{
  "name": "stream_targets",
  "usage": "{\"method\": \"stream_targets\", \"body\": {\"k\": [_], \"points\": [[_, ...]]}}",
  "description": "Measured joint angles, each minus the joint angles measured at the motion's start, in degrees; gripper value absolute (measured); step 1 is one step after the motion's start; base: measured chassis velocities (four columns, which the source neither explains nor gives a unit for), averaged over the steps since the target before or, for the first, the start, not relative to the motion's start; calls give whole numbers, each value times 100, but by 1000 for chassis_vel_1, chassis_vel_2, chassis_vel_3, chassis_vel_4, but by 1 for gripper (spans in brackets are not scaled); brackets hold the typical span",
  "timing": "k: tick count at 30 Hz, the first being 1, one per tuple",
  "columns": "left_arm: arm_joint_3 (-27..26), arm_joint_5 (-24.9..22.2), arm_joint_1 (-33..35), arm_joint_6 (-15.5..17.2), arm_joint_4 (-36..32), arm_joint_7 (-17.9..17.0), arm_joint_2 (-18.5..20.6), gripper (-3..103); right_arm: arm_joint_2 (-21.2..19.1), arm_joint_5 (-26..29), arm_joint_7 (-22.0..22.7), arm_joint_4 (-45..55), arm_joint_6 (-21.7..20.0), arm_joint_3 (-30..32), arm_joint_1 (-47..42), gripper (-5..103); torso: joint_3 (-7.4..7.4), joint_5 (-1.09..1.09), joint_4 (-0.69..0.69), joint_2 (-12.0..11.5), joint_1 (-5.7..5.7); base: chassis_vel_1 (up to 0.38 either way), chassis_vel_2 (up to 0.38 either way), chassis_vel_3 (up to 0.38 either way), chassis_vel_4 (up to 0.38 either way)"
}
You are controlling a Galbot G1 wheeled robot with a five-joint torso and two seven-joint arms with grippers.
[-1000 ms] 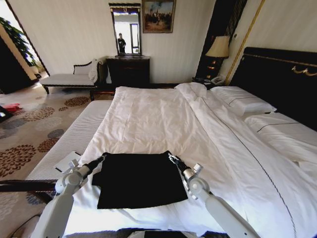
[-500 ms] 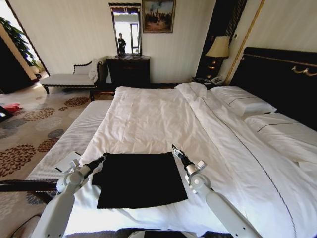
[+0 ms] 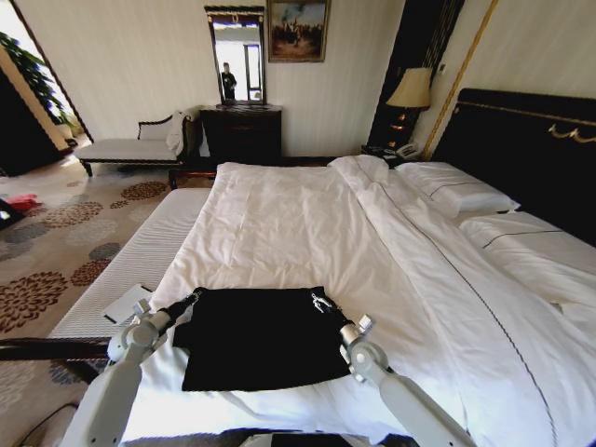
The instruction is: Fold the clothes on the bed.
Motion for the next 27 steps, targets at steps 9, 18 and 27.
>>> {"method": "stream_targets", "body": {"k": [9, 18, 27], "points": [[-36, 5, 44, -15, -42, 2, 24, 1, -40, 61, -29, 38, -4, 9, -22, 85, 0, 0, 0, 0, 0, 0, 0, 0, 0], [-36, 48, 54, -47, -50, 7, 40, 1, -135, 26, -48, 126, -14, 3, -100, 47, 0, 1, 0, 0, 0, 0, 0, 0, 0], [-35, 68, 58, -80, -56, 17, 43, 1, -226, -79, -26, 144, -21, 12, -111, 20, 0, 1, 0, 0, 0, 0, 0, 0, 0]]}}
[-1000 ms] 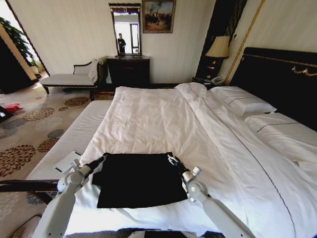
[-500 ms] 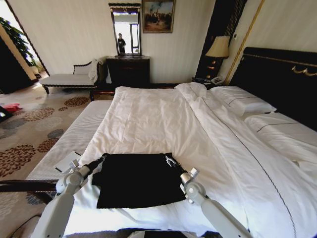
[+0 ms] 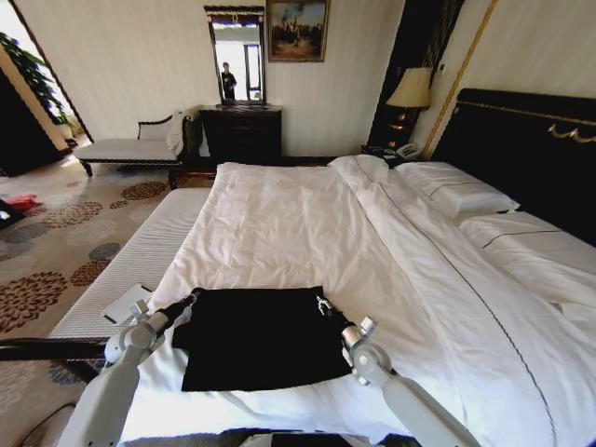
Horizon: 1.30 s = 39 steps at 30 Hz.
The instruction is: Fold the clothes on the bed.
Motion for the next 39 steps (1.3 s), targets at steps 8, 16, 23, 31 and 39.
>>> {"method": "stream_targets", "body": {"k": [8, 16, 23, 31, 39], "points": [[-15, 8, -1, -81, -28, 61, -25, 1, 67, -45, 8, -19, 48, 39, 48, 1, 0, 0, 0, 0, 0, 0, 0, 0, 0], [-289, -260, -16, -356, -259, 276, -232, 1, 205, 126, -18, 176, 154, 463, 198, 1, 0, 0, 2, 0, 0, 0, 0, 0, 0], [-461, -526, -18, -910, -357, 769, -420, 1, 189, 319, -301, 446, 304, 841, 147, 1, 0, 0, 0, 0, 0, 0, 0, 0, 0], [-537, -769, -21, -1095, -488, 1007, -517, 1, 202, 386, -892, 730, 514, 1123, -55, 1, 0, 0, -1, 0, 0, 0, 0, 0, 0], [-673, -934, 77, -1325, -648, 1373, -593, 1, 284, 429, -1565, 850, 773, 1305, -206, 1, 0, 0, 0, 0, 0, 0, 0, 0, 0]]}}
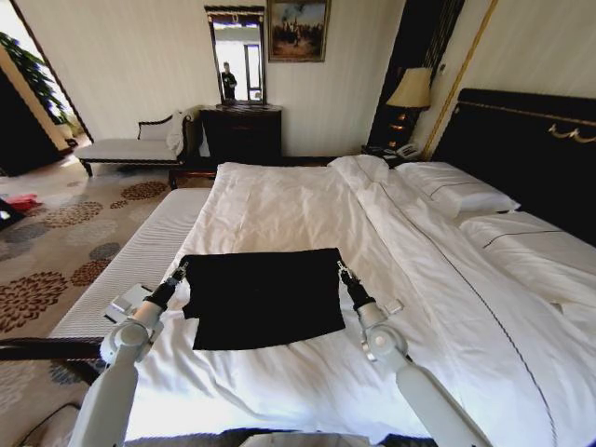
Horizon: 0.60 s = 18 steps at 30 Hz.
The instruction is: Fold the clothes on the bed.
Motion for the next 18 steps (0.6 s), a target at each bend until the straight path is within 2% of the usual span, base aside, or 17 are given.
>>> {"method": "stream_targets", "body": {"k": [4, 8, 18], "points": [[-58, -49, 40, -70, -54, 76, -59, 1, 76, 29, -305, -119, 70, 19, -11, 1, 0, 0, 0, 0, 0, 0, 0, 0, 0], [-74, -50, 70, -88, -65, 87, -67, 1, 109, 32, -414, -222, 94, 19, -11, 1, 0, 0, 0, 0, 0, 0, 0, 0, 0], [37, 90, -44, -109, 187, 11, -27, 1, 185, -149, -300, -855, 112, -171, 391, 1, 0, 0, 0, 0, 0, 0, 0, 0, 0]]}}
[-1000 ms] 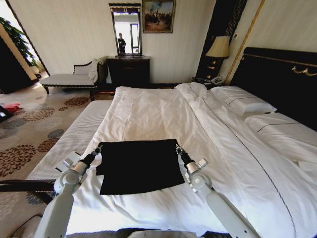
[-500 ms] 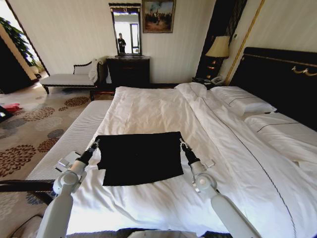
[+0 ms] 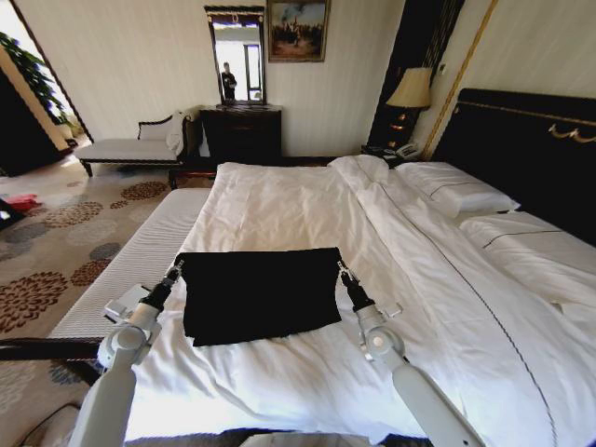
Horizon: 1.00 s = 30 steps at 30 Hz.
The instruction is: Fold the clothes on the bed.
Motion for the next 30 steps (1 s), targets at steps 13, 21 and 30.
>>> {"method": "stream_targets", "body": {"k": [13, 21, 30], "points": [[209, 321, -546, -178, 864, -104, 62, 1, 256, -417, 356, -1647, 35, -834, 1449, 7, 1, -1, -1, 0, 1, 0, 0, 0, 0], [366, 491, -888, -241, 1436, -104, 16, 1, 698, -587, 379, -2605, 18, -1313, 2236, 41, 1, 1, 1, -1, 1, 0, 0, 0, 0], [352, 634, -989, -286, 1853, -125, 73, 1, 500, -735, 471, -2675, -123, -1473, 2259, 37, 0, 0, -1, 0, 1, 0, 0, 0, 0]]}}
